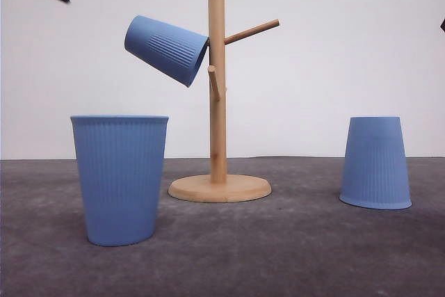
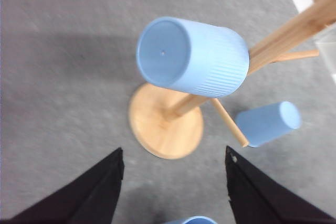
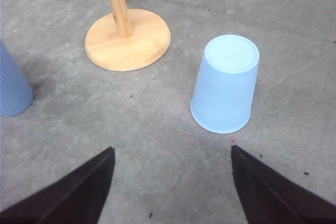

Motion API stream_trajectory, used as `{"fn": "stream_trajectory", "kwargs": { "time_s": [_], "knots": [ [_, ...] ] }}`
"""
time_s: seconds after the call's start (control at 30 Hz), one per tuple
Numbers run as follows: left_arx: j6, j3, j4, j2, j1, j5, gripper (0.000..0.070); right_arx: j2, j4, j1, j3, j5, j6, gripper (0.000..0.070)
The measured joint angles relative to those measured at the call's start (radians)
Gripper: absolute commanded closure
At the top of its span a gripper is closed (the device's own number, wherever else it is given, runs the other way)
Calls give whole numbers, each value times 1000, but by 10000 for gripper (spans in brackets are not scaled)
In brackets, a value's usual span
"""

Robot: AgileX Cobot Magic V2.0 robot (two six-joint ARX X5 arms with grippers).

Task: Place three cups

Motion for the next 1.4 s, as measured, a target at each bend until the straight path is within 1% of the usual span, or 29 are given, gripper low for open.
{"fn": "stream_trajectory", "kwargs": {
  "time_s": [0.13,0.23,0.33,0.47,0.6,0.7,0.87,0.97,1.03,1.1,1.2,1.33,1.4],
  "knots": [
    [19,-100,46,-116,-19,-96,354,0,0,0,0,0,0,253],
    [19,-217,125,-213,-34,-150,353,0,0,0,0,0,0,253],
    [15,-356,224,-318,-37,-162,352,0,0,0,0,0,0,253],
    [-1,-541,323,-444,-37,-173,351,0,0,0,0,0,0,253],
    [-3,-704,393,-538,-37,-179,351,0,0,0,0,0,1,253],
    [-3,-784,418,-605,-37,-181,351,0,0,0,0,0,5,253],
    [-3,-860,423,-687,-37,-200,351,0,-1,0,0,0,34,253],
    [-4,-872,384,-697,-37,-204,351,9,-11,0,1,-1,78,253],
    [-4,-872,382,-698,-37,-204,351,35,-40,0,14,-3,118,253],
    [-5,-872,384,-702,-37,-204,351,91,-81,-1,48,-3,155,253],
    [-5,-872,383,-702,-37,-204,351,200,-138,-1,111,-3,183,253],
    [-6,-872,384,-702,-37,-204,351,353,-165,-1,191,-3,193,242],
    [-8,-872,384,-702,-37,-204,351,431,-164,-1,238,-2,192,220]
  ]
}}
